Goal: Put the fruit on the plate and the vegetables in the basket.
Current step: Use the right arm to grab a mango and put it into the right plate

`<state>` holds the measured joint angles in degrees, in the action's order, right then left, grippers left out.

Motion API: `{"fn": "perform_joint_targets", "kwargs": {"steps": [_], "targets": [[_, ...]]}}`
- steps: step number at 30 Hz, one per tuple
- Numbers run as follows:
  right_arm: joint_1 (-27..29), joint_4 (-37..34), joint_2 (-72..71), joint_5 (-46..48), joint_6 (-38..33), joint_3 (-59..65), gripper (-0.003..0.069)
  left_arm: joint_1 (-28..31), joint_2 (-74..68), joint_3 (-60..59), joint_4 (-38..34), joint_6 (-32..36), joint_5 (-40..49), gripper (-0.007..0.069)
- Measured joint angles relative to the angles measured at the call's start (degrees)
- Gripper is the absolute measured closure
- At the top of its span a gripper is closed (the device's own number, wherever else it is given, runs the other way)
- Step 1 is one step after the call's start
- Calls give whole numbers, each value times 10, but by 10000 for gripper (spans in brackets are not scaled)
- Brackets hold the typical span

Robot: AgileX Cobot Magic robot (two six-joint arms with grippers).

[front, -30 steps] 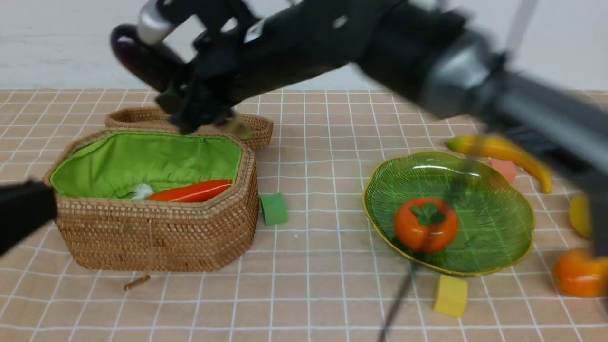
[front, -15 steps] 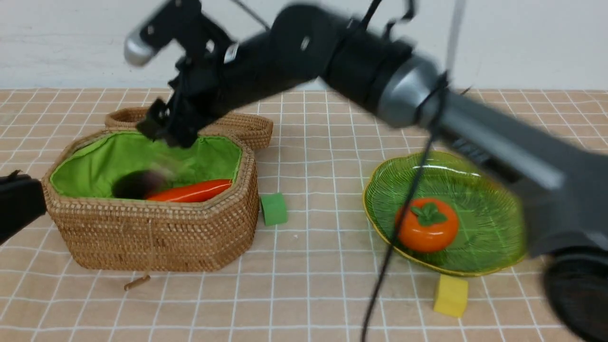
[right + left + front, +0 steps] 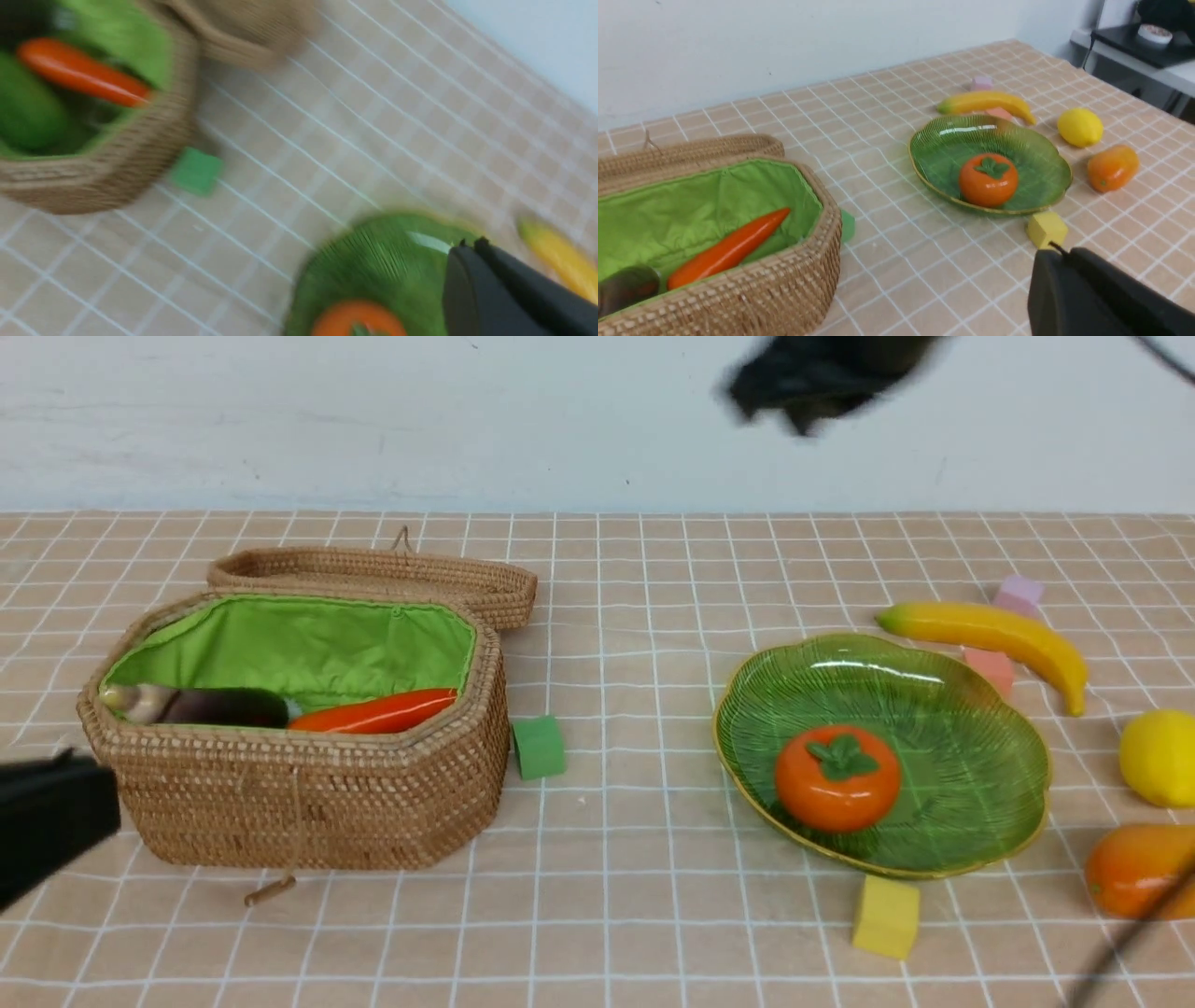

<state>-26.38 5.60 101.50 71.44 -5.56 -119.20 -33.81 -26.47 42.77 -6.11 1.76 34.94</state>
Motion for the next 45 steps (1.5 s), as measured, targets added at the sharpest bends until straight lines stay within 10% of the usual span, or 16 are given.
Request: {"fn": "perform_joint_targets", "kwargs": {"steps": [7, 17, 27, 45], "targets": [[189, 14, -119, -12, -8, 315, 542, 0, 0, 0, -76, 123, 11, 620], [258, 9, -118, -173, -406, 575, 1, 0, 0, 0, -129, 192, 34, 620], [272, 83, -70, -241, -508, 594, 17, 0, 0, 0, -130, 193, 50, 617], [272, 110, 18, -282, -465, 593, 92, 0, 0, 0, -129, 193, 50, 617]]}}
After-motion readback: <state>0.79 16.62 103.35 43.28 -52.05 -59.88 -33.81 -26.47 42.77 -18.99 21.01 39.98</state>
